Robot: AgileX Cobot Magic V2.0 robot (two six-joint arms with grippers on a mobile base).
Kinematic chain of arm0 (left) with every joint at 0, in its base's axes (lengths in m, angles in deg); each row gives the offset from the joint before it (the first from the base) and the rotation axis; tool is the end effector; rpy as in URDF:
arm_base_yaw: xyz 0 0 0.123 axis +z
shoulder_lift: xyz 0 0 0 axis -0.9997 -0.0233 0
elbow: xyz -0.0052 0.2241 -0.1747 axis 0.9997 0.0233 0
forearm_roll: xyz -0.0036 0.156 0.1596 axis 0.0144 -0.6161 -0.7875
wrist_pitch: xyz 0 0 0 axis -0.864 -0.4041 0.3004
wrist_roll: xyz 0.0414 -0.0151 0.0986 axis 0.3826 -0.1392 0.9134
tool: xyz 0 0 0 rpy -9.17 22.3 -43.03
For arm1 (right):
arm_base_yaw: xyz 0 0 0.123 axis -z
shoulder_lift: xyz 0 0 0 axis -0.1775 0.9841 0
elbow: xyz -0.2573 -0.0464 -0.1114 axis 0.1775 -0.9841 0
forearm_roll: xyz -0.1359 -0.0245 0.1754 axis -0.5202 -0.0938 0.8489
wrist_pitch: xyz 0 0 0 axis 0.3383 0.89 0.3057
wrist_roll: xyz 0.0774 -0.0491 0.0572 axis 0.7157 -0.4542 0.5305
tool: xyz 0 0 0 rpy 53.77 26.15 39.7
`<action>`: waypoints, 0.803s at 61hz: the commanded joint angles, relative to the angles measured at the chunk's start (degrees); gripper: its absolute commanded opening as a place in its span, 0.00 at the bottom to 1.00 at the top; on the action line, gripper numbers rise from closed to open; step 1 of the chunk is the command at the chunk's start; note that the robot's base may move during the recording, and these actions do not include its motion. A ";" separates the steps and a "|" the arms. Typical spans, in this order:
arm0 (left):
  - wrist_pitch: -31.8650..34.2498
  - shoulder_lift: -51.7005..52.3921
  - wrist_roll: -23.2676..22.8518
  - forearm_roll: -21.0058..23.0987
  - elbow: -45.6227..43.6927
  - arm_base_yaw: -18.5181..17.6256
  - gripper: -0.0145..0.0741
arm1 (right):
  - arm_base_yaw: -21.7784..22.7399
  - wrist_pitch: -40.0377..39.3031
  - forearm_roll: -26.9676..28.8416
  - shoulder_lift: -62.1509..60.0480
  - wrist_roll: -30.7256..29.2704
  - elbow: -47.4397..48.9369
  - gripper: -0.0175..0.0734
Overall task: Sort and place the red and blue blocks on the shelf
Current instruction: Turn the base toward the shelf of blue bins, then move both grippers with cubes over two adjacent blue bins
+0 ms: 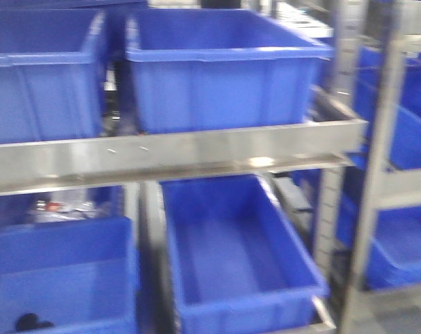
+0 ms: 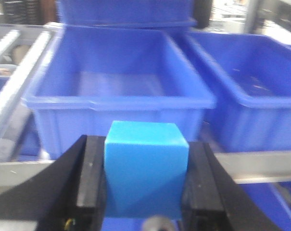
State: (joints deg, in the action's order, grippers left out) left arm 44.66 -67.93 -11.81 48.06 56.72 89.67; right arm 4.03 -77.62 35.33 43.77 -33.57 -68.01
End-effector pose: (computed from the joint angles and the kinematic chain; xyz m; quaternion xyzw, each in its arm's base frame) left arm 0.0817 -0.0024 0.2975 -0.0208 0.7232 -0.0329 0.6895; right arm 0.0556 0.0060 0.2952 -0.0132 0.6775 0.0651 0.7325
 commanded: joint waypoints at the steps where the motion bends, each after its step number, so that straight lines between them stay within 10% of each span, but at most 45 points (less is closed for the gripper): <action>1: 5.12 -0.17 -0.20 0.25 -1.63 0.05 0.32 | 0.36 -4.79 -0.34 0.57 -0.48 1.56 0.26; 49: 5.12 -0.17 -0.20 0.25 -1.63 0.05 0.32 | 0.36 -4.79 -0.34 0.57 -0.48 1.56 0.26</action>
State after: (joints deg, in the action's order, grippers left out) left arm 44.66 -67.93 -11.81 48.06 56.72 89.67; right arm 4.03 -77.62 35.33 43.77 -33.57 -68.01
